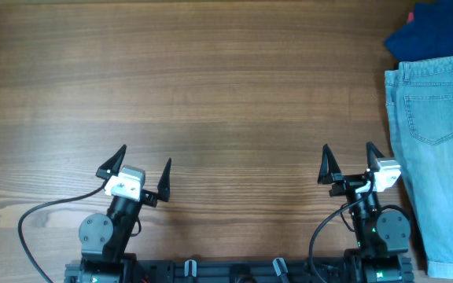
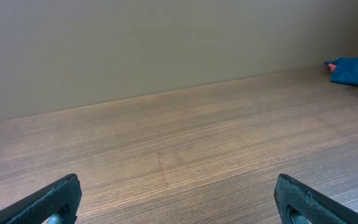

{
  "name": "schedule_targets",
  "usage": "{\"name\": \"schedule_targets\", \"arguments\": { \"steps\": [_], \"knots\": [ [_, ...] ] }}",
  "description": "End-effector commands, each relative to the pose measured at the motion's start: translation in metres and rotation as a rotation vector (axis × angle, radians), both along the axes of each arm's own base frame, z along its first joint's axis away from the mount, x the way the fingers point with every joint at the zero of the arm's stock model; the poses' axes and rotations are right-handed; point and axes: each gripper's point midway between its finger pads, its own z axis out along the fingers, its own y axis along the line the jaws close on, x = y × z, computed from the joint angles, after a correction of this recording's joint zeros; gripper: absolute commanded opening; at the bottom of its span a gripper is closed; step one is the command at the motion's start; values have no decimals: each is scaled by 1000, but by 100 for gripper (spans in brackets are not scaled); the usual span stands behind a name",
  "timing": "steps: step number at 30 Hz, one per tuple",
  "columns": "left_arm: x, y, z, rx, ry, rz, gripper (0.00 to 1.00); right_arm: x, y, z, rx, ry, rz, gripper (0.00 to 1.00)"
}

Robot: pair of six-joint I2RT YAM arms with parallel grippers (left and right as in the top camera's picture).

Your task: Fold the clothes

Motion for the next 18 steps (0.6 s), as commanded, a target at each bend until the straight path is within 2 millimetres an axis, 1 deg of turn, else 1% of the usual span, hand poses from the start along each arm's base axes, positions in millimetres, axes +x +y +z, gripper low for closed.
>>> {"name": "schedule_targets", "arguments": {
  "steps": [1,8,9,10,11,13,14,16,17,18],
  "knots": [
    [-1,-1,-1,17,-7,-11,100,0,-1,2,-12,-10,-5,100],
    [-1,-1,-1,17,-7,-11,100,0,-1,2,-12,-10,-6,100],
    [-1,-1,-1,17,-7,-11,100,0,1,3,35,-9,6,100],
    [-1,-1,-1,17,-7,-11,100,-2,9,3,166,11,49,100],
    [-1,-1,-1,17,-7,-11,100,-3,16,4,346,40,92,100],
    [-1,-1,-1,17,-7,-11,100,-9,38,6,832,167,218,100],
    [-1,-1,-1,17,-7,-11,100,-11,43,7,914,198,241,100],
    [-1,-1,-1,17,-7,-11,100,-11,43,7,1113,250,239,100],
    [-1,-1,-1,17,-7,-11,100,-12,44,8,1144,259,245,100],
    [-1,-1,-1,17,-7,-11,100,-12,46,11,1136,251,262,100]
  ]
}}
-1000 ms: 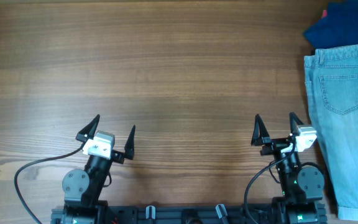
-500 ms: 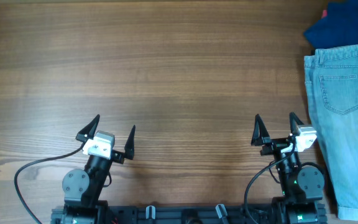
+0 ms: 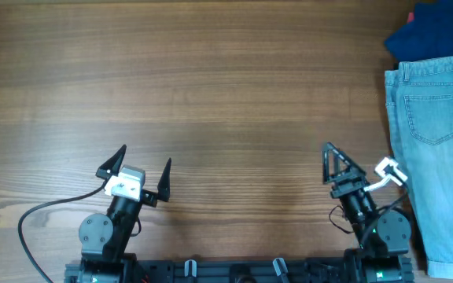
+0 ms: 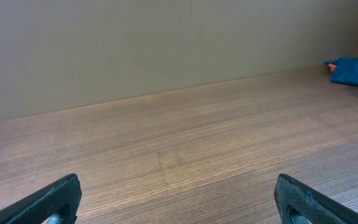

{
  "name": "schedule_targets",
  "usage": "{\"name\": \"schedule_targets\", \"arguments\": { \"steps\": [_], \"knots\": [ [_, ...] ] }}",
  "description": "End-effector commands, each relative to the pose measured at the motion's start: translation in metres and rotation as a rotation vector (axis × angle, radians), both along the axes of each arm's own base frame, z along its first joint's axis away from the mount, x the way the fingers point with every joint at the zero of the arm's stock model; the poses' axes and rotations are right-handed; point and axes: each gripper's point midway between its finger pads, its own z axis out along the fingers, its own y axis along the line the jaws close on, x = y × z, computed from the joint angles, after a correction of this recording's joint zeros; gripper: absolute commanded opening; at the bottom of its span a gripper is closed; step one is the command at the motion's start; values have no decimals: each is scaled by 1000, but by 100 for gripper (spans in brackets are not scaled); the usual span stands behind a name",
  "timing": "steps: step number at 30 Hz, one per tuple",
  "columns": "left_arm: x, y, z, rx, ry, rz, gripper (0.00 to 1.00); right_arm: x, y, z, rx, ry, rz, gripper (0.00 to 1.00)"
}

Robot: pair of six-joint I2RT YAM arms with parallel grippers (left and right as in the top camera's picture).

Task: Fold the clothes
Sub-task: 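Reach the right gripper to the denim shorts' waistband and grasp it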

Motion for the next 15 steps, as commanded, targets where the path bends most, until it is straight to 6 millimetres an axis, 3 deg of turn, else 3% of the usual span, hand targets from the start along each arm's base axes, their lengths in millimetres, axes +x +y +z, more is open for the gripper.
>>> {"name": "schedule_targets", "arguments": {
  "steps": [1,4,6,9,13,15],
  "knots": [
    [-1,-1,-1,17,-7,-11,100,-7,16,11,179,20,105,100],
    [-1,-1,-1,17,-7,-11,100,-20,30,49,-12,-216,189,99],
    [-1,-1,-1,17,-7,-11,100,-28,20,93,-92,-387,111,99],
    [-1,-1,-1,17,-7,-11,100,-29,14,125,-252,-440,45,100],
    [-1,-1,-1,17,-7,-11,100,10,13,142,-464,-305,31,99],
    [-1,-1,-1,17,-7,-11,100,52,7,150,-534,-161,21,99]
  ]
}}
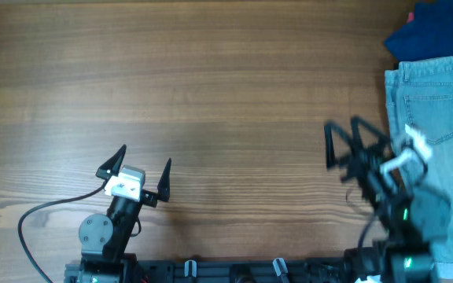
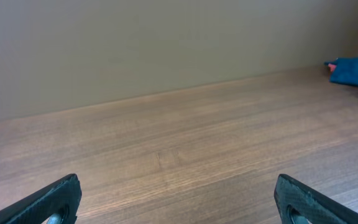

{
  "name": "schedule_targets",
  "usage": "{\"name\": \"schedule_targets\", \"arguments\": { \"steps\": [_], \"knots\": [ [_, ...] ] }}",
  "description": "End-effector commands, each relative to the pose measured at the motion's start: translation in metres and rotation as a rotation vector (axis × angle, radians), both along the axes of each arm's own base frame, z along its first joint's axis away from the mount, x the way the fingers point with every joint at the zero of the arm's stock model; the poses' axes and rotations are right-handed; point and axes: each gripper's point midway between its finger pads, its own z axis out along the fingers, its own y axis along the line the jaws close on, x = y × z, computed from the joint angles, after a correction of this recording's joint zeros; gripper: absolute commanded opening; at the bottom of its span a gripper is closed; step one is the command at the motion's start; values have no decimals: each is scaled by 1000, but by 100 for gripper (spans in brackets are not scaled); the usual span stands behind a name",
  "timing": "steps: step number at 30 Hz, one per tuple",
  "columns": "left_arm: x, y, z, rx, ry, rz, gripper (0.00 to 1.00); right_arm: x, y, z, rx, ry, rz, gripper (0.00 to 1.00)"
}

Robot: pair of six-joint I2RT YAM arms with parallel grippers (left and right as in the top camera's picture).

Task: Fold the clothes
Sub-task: 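Reach the right gripper to the denim shorts' waistband and grasp it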

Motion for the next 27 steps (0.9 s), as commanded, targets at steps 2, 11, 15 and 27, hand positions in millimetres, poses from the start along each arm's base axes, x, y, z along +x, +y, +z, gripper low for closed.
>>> {"name": "schedule_targets", "arguments": {
  "steps": [2,11,15,27],
  "knots": [
    [-1,-1,-1,17,-5,-11,100,91,-42,0,-300,328,-258,99],
    [-1,-1,-1,17,-5,-11,100,189,-90,-83,-995,795,-250,100],
    [-1,-1,-1,17,-5,-11,100,211,-135,-120,-1037,897,-397,100],
    [-1,-1,-1,17,-5,-11,100,218,-228,-242,-1219,1198,-554,99]
  ]
}}
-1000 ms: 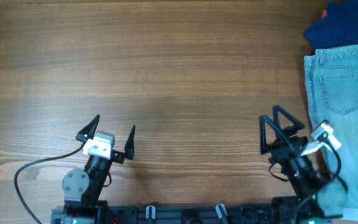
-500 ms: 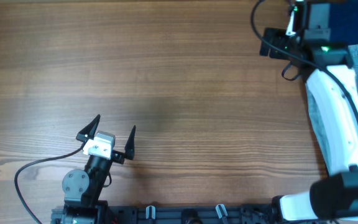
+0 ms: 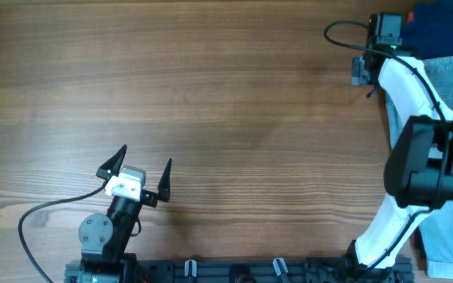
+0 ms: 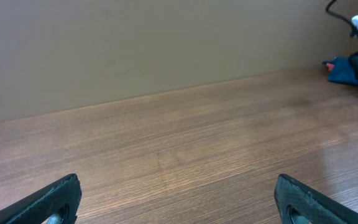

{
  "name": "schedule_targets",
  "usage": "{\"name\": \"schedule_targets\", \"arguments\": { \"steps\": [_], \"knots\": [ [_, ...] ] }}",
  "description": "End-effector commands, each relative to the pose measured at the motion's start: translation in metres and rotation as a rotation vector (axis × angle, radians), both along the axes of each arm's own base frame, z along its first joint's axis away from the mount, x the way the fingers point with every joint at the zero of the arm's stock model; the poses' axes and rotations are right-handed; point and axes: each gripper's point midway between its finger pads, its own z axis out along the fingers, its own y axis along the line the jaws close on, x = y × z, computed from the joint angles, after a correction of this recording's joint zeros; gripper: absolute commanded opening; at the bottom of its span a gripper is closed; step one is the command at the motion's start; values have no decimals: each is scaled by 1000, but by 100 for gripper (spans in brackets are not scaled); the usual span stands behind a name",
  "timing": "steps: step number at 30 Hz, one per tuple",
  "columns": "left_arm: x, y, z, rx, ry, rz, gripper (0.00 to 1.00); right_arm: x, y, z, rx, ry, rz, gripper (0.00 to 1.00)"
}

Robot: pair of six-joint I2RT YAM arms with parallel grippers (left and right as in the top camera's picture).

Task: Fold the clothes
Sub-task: 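Reach the right gripper to the denim shorts' waistband and grasp it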

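Light-blue denim shorts lie flat along the table's right edge, and a dark blue garment (image 3: 445, 19) is bunched above them at the far right corner. My right arm (image 3: 406, 86) stretches up across the shorts. Its wrist sits by their top left corner, near the dark blue garment, and its fingers are hidden under the wrist, so their state does not show. My left gripper (image 3: 144, 160) rests open at the near left over bare wood, holding nothing. From the left wrist view, its open fingers (image 4: 50, 200) frame bare table, with the blue garment (image 4: 345, 70) far off to the right.
The wooden table (image 3: 211, 94) spreads wide between the two arms. A black cable (image 3: 38, 216) loops from the left arm's base near the front edge. A plain wall (image 4: 166, 43) stands behind the table's far edge.
My right arm went from the near right, beside the shorts' lower half, to full stretch at the far right by the shorts' waistband. The left arm stayed still.
Both grippers first rested open near the front edge, with the shorts flat at the right. The right gripper then turned in place, later stood raised and nearer the shorts, and now reaches the shorts' top corner. The left gripper never moved.
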Motion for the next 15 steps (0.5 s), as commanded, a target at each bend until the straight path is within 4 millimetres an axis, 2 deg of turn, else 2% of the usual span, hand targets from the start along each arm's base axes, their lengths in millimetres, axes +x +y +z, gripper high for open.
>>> {"name": "schedule_targets", "arguments": {
  "steps": [1,5,13,15],
  "knots": [
    [0,0,-1,14,-4,-4,100,-1,-25,-11,-99,34,-55,99],
    [0,0,-1,14,-4,-4,100,4,-36,-17,-112,21,-65,100],
    [0,0,-1,14,-4,-4,100,3,-37,-34,-132,80,-30,99],
    [0,0,-1,14,-4,-4,100,5,-40,-33,-158,87,-15,99]
  ]
}}
